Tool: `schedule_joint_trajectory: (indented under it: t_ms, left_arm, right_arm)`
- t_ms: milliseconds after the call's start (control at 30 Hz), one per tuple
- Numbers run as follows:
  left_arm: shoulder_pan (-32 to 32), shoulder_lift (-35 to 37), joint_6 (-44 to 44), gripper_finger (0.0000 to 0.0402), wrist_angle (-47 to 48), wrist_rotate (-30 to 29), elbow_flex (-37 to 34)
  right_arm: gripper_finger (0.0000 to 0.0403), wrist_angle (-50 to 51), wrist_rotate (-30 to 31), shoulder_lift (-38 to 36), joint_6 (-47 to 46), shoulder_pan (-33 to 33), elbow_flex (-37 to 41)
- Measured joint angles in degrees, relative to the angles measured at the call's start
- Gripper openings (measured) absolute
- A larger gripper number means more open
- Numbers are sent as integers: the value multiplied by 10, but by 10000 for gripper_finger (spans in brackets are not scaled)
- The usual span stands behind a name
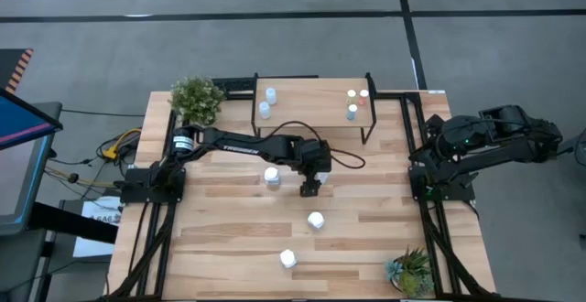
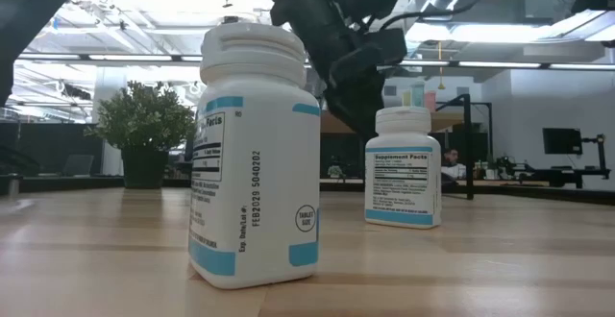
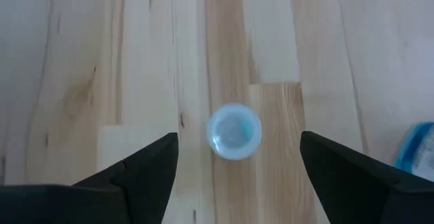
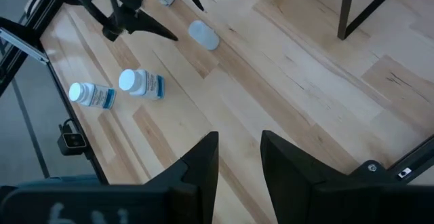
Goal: Pick and place medicine bottles onto shelf by color
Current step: Put the transparent pill bottle on the shelf
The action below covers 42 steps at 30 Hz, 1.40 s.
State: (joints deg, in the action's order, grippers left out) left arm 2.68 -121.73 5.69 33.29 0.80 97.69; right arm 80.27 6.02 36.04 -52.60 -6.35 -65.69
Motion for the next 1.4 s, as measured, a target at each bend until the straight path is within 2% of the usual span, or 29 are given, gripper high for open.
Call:
schedule_joint_trajectory:
  t_ms: [267,733,867,1267,1400]
  left_arm:
    - [-5,-35,15,293,-15,-9,-3]
    - [-5,-33,18,283,-33,-12,0]
    - [-5,-33,18,251,-41,-12,0]
    - [-5,-32,9,116,-38,-12,0]
    - [-5,-18,-12,103,-6,-2,-1]
  right_arm:
    - [134,0,0,0,0,0,0]
    - [133,1,0,0,1,0,0]
    - [134,2,0,0,4,0,0]
    - [133,4,0,0,5,0,0]
    - [133,4,0,0,5,0,0]
